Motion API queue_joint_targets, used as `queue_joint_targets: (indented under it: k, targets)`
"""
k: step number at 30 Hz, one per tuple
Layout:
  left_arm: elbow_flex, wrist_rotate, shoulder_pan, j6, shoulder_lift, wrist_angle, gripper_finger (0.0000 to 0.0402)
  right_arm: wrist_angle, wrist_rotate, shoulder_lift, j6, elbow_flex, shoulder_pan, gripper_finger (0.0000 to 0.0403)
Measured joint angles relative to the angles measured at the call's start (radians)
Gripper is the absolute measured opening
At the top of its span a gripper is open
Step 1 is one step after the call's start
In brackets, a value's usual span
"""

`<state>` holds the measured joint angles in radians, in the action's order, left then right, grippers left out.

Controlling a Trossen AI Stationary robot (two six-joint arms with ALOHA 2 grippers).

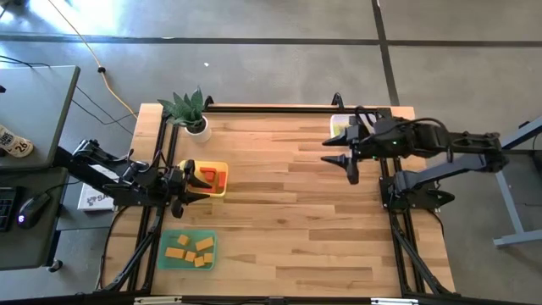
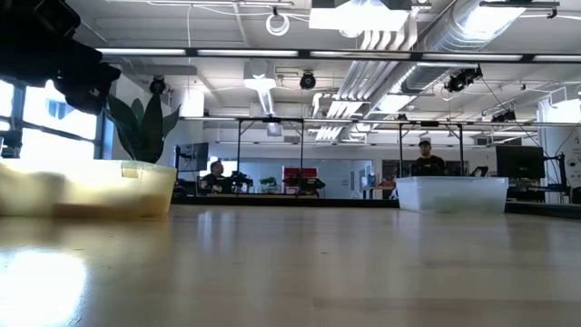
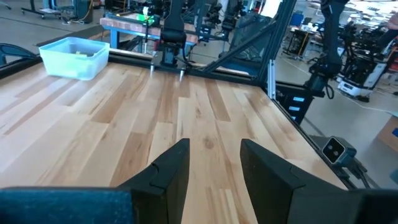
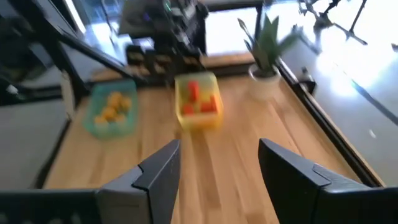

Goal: Sort & place blocks by color
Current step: Return to Home Position

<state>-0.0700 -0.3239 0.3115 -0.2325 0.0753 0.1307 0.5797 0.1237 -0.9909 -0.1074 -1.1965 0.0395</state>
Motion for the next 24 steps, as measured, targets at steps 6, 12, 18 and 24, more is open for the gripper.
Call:
queue_joint_targets:
  k: [6, 12, 18, 24]
  targets:
    - [0.0, -0.001, 0.0, 0.0, 0.0, 0.0, 0.0131, 0.141, -0.03, 0.007, 0.006, 0.0, -0.054, 0.0202]
    - [0.0, -0.001, 0.0, 0.0, 0.0, 0.0, 0.0131, 0.226, -0.047, 0.046, 0.04, 0.017, -0.098, 0.0202]
    - [0.0, -0.001, 0.0, 0.0, 0.0, 0.0, 0.0131, -0.016, -0.144, 0.229, -0.047, 0.306, -0.125, 0.0202]
    - [0.0, -0.001, 0.0, 0.0, 0.0, 0.0, 0.0131, -0.265, -0.208, 0.403, -0.073, 0.572, -0.124, 0.0202]
